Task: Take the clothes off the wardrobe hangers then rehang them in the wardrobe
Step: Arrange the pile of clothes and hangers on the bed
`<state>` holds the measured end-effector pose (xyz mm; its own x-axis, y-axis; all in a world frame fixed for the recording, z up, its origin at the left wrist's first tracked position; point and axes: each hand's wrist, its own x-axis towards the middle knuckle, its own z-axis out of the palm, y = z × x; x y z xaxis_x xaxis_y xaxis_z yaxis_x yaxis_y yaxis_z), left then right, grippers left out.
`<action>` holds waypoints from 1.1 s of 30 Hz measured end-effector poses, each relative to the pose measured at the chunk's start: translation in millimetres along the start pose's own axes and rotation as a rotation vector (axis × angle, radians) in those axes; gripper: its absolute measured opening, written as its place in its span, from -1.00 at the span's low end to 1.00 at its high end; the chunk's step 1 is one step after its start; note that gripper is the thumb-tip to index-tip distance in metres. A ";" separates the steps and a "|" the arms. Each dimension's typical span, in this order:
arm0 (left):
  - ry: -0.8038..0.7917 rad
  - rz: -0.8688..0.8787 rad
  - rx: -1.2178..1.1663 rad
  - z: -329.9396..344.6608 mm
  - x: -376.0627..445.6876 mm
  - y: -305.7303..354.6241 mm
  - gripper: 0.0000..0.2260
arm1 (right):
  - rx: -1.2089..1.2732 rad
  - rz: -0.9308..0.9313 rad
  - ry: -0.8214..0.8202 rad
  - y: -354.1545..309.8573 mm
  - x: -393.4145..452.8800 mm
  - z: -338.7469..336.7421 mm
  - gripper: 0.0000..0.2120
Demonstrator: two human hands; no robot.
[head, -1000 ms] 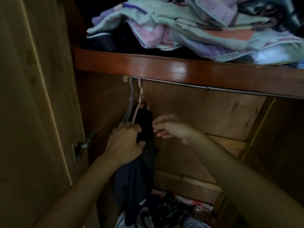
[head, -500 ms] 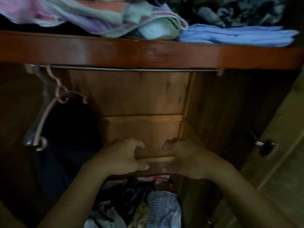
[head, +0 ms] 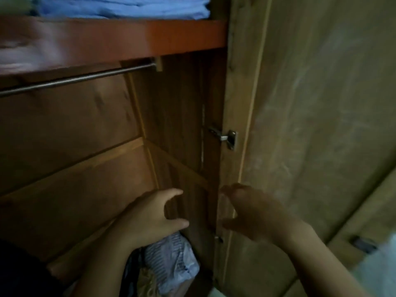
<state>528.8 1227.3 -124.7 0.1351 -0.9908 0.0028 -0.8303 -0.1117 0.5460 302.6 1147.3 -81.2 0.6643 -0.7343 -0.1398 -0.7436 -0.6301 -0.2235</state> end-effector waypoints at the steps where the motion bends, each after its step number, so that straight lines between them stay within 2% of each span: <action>1: -0.020 0.030 -0.003 4.5 3.9 0.5 -0.38 | 0.023 0.042 0.042 8.5 -6.9 7.2 -0.41; 5: -0.167 0.122 -0.084 30.6 14.8 8.0 -0.40 | 0.079 0.224 0.120 30.0 -46.9 35.7 -0.35; 9: -0.321 0.289 -0.039 58.5 23.4 35.0 -0.45 | 0.119 0.472 0.155 40.5 -95.4 61.3 -0.39; 13: -0.375 0.426 0.009 93.0 22.5 75.2 -0.42 | 0.155 0.648 0.191 52.0 -151.9 80.0 -0.48; 16: -0.446 0.484 0.050 119.1 14.5 104.6 -0.39 | 0.193 0.766 0.151 61.9 -193.9 89.0 -0.54; 19: -0.559 0.571 0.078 143.2 9.4 130.3 -0.40 | 0.223 0.846 0.132 69.5 -231.1 97.2 -0.49; 27: -0.764 0.831 0.146 224.4 -25.2 232.3 -0.40 | 0.314 1.122 0.191 85.8 -343.3 119.5 -0.47; 33: -0.808 1.058 0.276 305.1 -82.8 327.4 -0.38 | 0.395 1.271 0.265 106.1 -440.1 147.6 -0.55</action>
<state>80.8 1249.6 -201.8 -0.9016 -0.3681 -0.2273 -0.4312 0.8064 0.4046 -57.4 1441.0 -185.7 -0.5268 -0.8035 -0.2772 -0.7256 0.5950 -0.3458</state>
